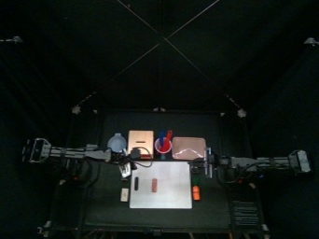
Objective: Put rice onto cutting board
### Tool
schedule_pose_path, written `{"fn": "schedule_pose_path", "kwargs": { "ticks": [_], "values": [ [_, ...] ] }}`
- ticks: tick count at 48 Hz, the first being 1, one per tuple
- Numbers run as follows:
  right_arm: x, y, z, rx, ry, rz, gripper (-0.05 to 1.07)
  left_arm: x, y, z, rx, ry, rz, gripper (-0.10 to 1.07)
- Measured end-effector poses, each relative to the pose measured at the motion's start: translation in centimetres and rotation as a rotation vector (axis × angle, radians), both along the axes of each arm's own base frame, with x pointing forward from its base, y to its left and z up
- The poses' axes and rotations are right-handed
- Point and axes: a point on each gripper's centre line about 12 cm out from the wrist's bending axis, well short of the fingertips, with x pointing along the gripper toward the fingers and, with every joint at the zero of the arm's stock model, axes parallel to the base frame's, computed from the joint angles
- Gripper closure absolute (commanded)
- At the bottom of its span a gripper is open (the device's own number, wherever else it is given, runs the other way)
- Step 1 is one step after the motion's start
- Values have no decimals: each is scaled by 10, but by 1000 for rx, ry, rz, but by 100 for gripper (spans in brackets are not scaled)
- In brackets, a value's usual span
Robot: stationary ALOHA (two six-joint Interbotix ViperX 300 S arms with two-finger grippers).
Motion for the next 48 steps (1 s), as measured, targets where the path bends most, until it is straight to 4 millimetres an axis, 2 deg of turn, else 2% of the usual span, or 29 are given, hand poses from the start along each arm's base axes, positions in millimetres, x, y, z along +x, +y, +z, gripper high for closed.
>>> {"fn": "schedule_pose_path", "kwargs": {
  "ticks": [3,8,18,25,36,42,48],
  "values": [
    [0,-3,-1,0,5,-14,100,-2,0,6,17,26,83,84],
    [-1,-5,-2,3,12,-26,100,-5,-13,6,3,26,245,82],
    [-2,-8,-6,6,44,-39,100,-24,-40,-15,-61,52,531,69],
    [-3,-9,-9,7,61,-46,100,-38,-59,-27,-70,89,710,66],
    [-4,-10,-15,10,77,-54,100,-45,-93,-53,-64,144,826,61],
    [-6,-12,-19,12,90,-64,100,-44,-98,-55,-79,155,855,47],
    [-8,-13,-24,13,102,-67,100,-44,-105,-62,-91,176,884,24]
  ]
}}
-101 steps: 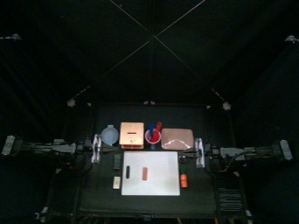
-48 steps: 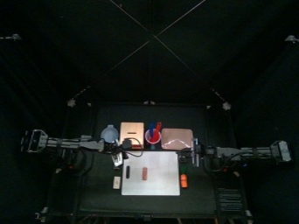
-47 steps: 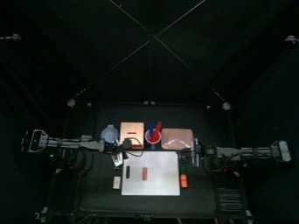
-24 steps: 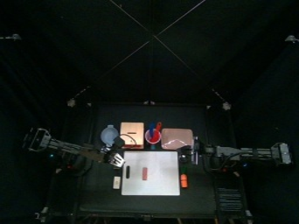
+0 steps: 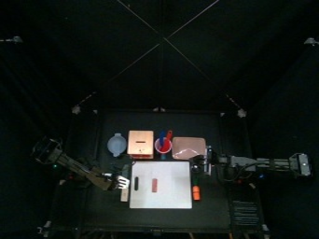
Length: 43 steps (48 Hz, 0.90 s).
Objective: Put rice onto cutting board
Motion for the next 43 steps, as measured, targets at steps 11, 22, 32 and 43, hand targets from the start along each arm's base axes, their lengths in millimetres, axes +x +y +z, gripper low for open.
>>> {"fn": "schedule_pose_path", "kwargs": {
  "ticks": [11,22,32,43],
  "values": [
    [0,-2,0,0,0,-8,100,15,-22,-24,-42,10,-2,2],
    [-1,-2,-1,2,1,-10,100,19,-46,-49,-66,67,58,2],
    [-1,-2,-1,0,2,-9,100,20,-53,-57,-78,31,91,3],
    [0,-2,-1,4,4,-10,100,19,-51,-72,-81,22,83,6]
  ]
}}
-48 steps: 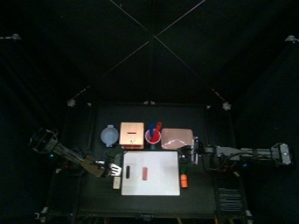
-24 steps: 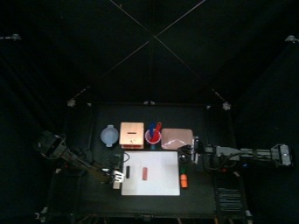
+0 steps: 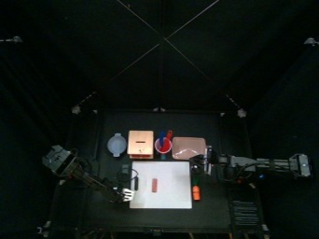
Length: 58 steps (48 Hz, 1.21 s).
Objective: Put rice onto cutting board
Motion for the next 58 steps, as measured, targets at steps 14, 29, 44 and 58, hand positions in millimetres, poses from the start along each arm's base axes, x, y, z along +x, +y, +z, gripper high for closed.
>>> {"fn": "schedule_pose_path", "kwargs": {
  "ticks": [14,29,44,58],
  "values": [
    [0,0,0,0,-2,0,100,0,2,-2,13,3,-8,27],
    [-1,0,-3,6,11,-2,100,25,25,45,59,-103,-73,30],
    [-2,0,-9,16,55,-6,100,108,56,65,115,-177,-169,30],
    [-3,-3,-11,17,78,-21,100,173,48,54,94,-202,-178,30]
  ]
}}
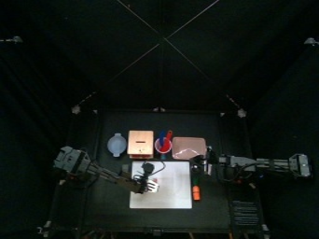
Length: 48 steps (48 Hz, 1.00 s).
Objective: Put rice onto cutting board
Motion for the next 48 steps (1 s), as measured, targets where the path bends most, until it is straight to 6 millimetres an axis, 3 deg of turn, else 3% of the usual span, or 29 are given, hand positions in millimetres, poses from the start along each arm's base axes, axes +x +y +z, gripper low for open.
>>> {"fn": "schedule_pose_path", "kwargs": {
  "ticks": [10,20,38,48],
  "values": [
    [-1,-1,-2,-2,7,-7,100,30,2,-8,-4,-15,15,30],
    [-2,-3,-4,3,10,-16,100,40,12,-13,-9,-20,50,29],
    [-2,-3,-4,10,9,-22,100,61,9,-32,-28,-42,72,28],
    [-3,-3,-4,13,13,-23,100,64,13,-31,-34,-56,80,17]
  ]
}}
